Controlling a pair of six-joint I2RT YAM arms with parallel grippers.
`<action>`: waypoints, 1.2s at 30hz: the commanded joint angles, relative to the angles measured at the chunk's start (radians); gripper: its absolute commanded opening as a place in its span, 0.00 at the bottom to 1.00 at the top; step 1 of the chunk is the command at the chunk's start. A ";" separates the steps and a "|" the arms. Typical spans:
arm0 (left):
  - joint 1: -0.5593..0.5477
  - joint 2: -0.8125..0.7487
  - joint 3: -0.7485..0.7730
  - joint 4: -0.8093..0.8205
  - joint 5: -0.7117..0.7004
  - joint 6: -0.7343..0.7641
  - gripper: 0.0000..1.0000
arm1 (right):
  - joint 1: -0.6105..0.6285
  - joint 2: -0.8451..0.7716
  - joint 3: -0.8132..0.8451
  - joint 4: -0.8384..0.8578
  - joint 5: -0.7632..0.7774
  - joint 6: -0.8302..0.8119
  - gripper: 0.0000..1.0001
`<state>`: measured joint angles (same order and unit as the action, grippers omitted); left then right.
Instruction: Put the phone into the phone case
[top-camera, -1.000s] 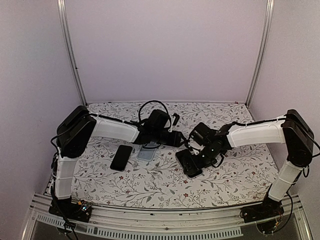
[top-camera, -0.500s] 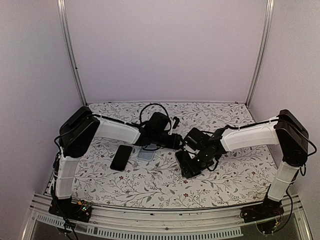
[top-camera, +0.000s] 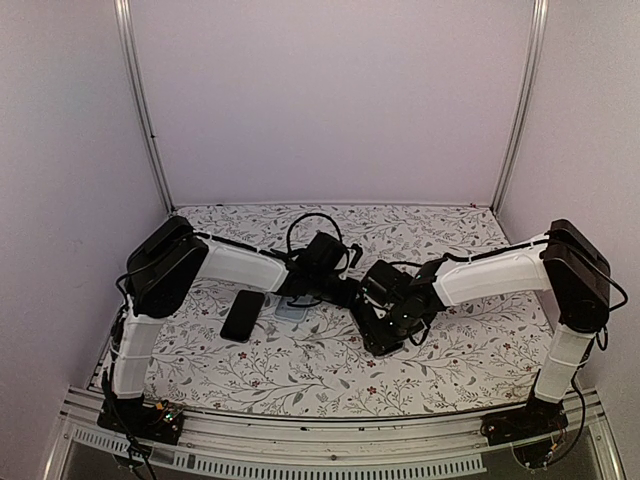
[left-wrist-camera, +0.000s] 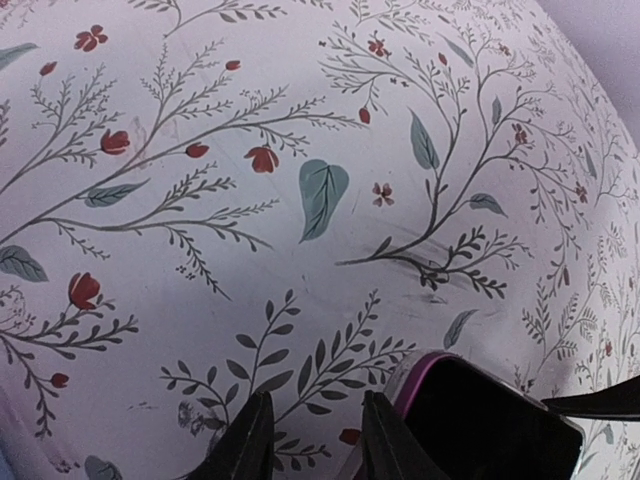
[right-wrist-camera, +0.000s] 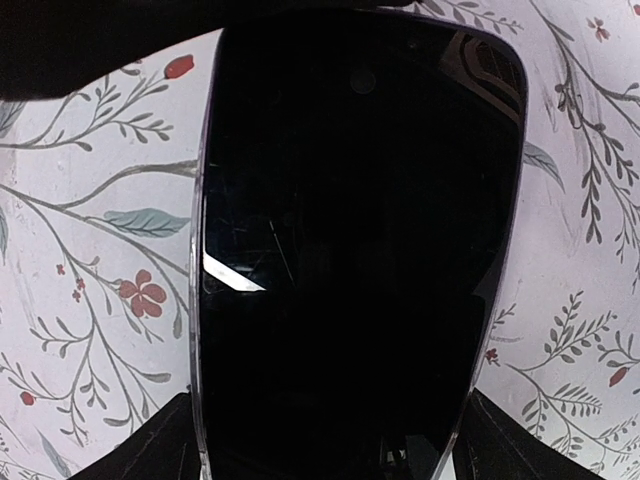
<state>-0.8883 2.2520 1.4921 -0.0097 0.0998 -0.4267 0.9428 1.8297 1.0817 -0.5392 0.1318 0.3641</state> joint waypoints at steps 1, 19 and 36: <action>-0.017 0.008 0.007 -0.043 -0.005 0.013 0.30 | -0.002 0.071 -0.050 -0.052 0.028 -0.005 0.78; -0.141 0.031 -0.043 -0.290 -0.027 0.061 0.22 | -0.021 0.114 0.007 0.023 0.022 -0.023 0.73; -0.126 -0.272 -0.155 0.061 -0.217 0.154 0.31 | -0.037 0.032 -0.096 0.115 -0.017 -0.119 0.78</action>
<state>-1.0000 2.0792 1.3407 -0.1001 -0.1532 -0.3073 0.9279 1.8164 1.0569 -0.4881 0.1162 0.3164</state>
